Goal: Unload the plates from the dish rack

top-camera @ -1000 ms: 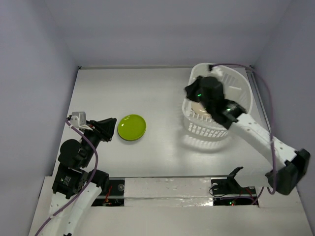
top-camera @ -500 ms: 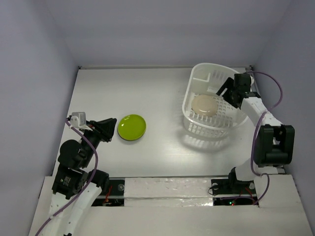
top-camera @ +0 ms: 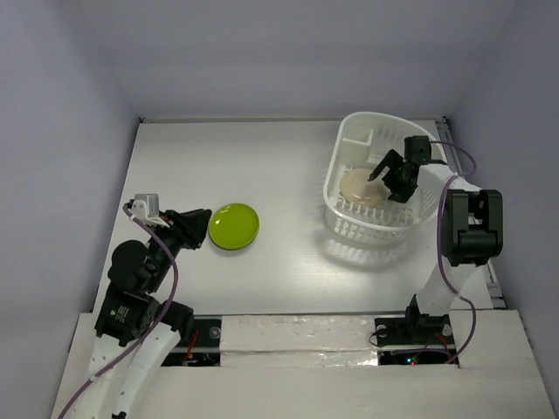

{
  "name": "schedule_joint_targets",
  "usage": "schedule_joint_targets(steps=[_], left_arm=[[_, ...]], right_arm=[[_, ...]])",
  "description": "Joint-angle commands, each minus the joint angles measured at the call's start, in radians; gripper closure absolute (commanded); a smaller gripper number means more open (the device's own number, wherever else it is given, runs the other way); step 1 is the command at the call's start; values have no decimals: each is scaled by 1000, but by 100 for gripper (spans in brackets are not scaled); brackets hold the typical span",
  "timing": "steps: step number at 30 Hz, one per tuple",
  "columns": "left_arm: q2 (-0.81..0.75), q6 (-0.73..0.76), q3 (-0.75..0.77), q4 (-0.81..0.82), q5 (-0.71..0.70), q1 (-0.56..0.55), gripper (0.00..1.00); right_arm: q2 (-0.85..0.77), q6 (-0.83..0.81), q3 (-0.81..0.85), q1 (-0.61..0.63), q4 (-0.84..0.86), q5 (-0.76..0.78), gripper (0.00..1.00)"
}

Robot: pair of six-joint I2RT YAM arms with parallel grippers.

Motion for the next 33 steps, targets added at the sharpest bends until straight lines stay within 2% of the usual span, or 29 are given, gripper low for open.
schedule_joint_targets(steps=[1,6,10,15,17,18,19,22,23,27,33], left_arm=[[41,7,0,52,30,0,78],[165,-6,47,56,81,0,77],[262,-67,83,122,177,0,74],[383,-136,95,209,150,-35,64],[448,-171,100,243,78,-133,57],[475,-171,106,256,47,-133,56],[502,-176,115,279,18,-200,54],[631,-176,162,328,-54,-273,46],[666,-171,196,339,-51,-285,44],[858,-156,280,398,-44,-299,32],[1116,-90,469,389,-50,-308,29]], right_arm=[[-2,36,42,-10,3,-76,6],[43,42,88,-10,-86,-85,1],[52,45,90,-10,-132,-102,0],[54,35,82,-10,-198,-79,0],[32,56,76,-10,-215,11,0],[20,61,73,-10,-210,32,0],[14,64,73,-10,-209,39,0],[52,67,115,-10,-241,27,1],[70,68,126,-10,-251,29,4],[89,62,159,-10,-253,9,6],[119,99,191,-10,-224,-68,9]])
